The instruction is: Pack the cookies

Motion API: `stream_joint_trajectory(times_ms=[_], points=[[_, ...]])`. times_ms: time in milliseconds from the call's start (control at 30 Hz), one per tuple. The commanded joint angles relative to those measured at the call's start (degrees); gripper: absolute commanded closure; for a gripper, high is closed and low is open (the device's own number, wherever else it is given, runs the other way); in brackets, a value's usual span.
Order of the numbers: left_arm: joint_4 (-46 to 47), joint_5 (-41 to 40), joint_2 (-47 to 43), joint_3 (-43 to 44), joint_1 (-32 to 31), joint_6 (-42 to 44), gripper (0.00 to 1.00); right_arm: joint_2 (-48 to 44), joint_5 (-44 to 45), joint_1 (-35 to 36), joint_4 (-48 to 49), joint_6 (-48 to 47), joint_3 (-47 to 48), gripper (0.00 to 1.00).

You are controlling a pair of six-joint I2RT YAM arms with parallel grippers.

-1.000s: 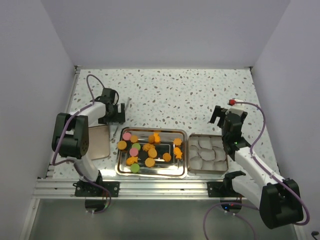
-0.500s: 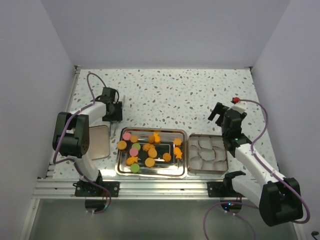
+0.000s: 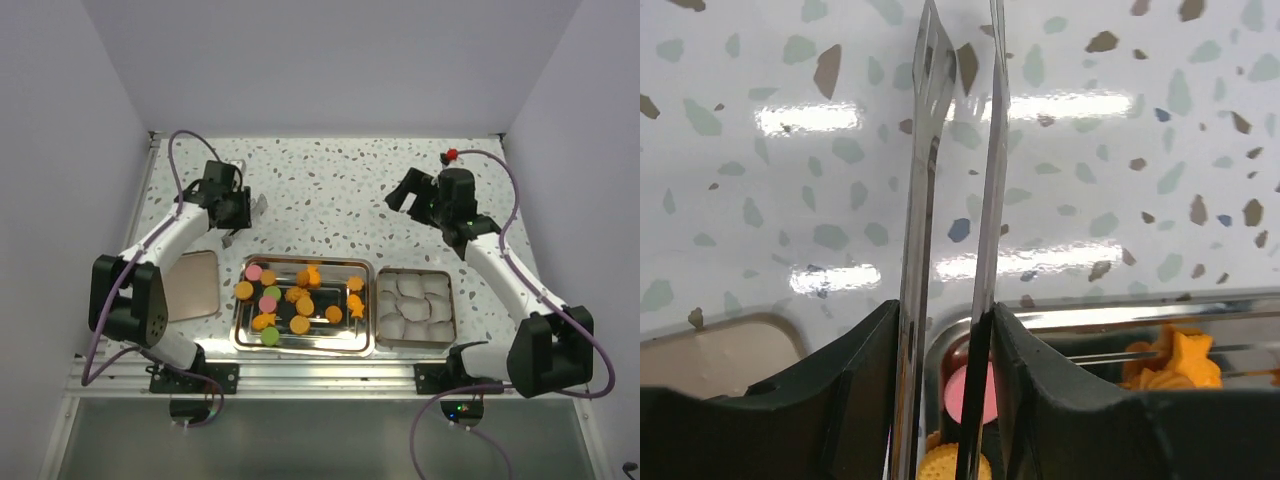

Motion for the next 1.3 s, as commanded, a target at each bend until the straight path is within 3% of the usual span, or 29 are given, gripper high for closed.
stream_joint_trajectory(times_ms=[0,333,533,633,833,1267], points=[[-1.3,1.2,-4.5,1.1,-2.1,-2.1,0.56,0.4,-8.9,0.4,0.2,6.4,3.1,0.01],[-1.3,1.9,-13.2,-5.1,-3.4,-2.2,0.65,6.2,-21.8,3.9,-3.7,11.6,9.7,0.01],[0.2,4.5,-18.4,-6.6,-6.6,-0.7,0.62,10.7,-26.2,14.2,-1.6,15.8,12.5,0.01],[1.2,6.4,-20.4,-7.0,-8.1,-0.3,0.59,13.1,-25.9,19.9,-0.2,18.8,14.9,0.01],[2.1,9.1,-24.1,-7.3,-9.7,-0.3,0.57,17.7,-25.8,22.2,7.8,26.7,17.0,0.01],[1.9,4.5,-25.9,-6.8,-14.2,-1.6,0.59,28.5,-21.6,28.7,9.7,35.5,27.3,0.01]])
